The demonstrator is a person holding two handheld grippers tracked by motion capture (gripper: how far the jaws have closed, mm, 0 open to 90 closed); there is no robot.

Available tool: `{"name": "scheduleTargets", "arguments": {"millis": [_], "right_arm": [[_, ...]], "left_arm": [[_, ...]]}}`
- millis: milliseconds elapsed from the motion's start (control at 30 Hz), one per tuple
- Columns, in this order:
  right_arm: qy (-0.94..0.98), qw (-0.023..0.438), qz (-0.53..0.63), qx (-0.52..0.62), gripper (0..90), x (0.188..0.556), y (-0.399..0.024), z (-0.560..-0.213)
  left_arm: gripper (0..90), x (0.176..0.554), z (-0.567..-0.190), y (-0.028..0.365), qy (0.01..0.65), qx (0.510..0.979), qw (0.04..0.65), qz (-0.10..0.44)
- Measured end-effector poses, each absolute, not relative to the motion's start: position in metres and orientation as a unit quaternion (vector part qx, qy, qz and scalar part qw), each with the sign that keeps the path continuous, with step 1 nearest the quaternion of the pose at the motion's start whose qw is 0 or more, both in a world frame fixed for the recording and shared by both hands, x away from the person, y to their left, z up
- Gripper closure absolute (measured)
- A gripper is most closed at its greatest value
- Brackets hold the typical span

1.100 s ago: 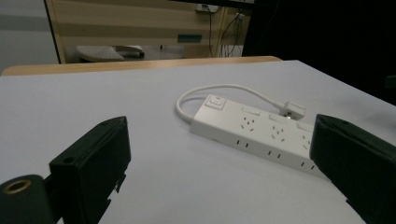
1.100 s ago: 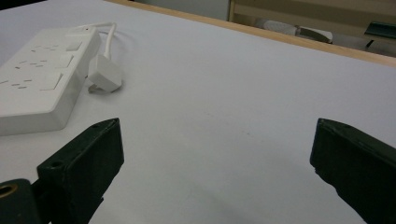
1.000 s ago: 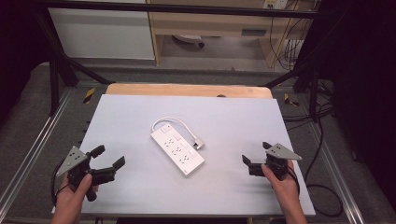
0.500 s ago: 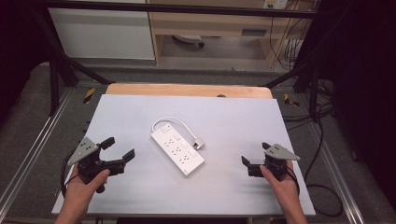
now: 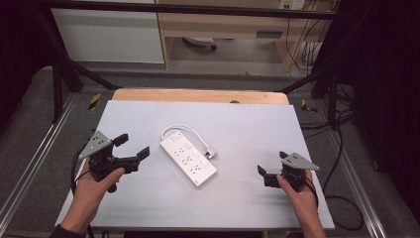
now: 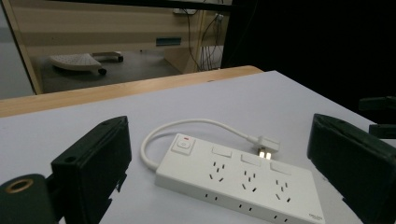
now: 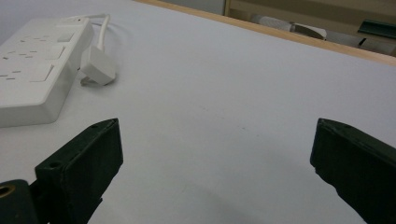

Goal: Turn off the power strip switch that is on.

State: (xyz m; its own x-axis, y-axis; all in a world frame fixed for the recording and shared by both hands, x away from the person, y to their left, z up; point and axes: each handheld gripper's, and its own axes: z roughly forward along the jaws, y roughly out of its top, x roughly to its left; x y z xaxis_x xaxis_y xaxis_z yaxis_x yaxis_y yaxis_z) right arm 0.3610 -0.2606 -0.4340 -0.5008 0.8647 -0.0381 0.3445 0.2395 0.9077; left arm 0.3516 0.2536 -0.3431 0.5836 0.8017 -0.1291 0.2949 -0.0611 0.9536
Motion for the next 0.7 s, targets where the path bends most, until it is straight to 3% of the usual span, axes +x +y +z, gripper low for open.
{"name": "scheduleTargets", "arguments": {"millis": [700], "right_arm": [[0.733, 0.283, 0.461, 0.412, 2.8, 0.361, -0.26, -0.434]], "left_arm": [[6.5, 0.39, -0.34, 0.204, 0.365, 0.725, 0.543, 0.214]]}}
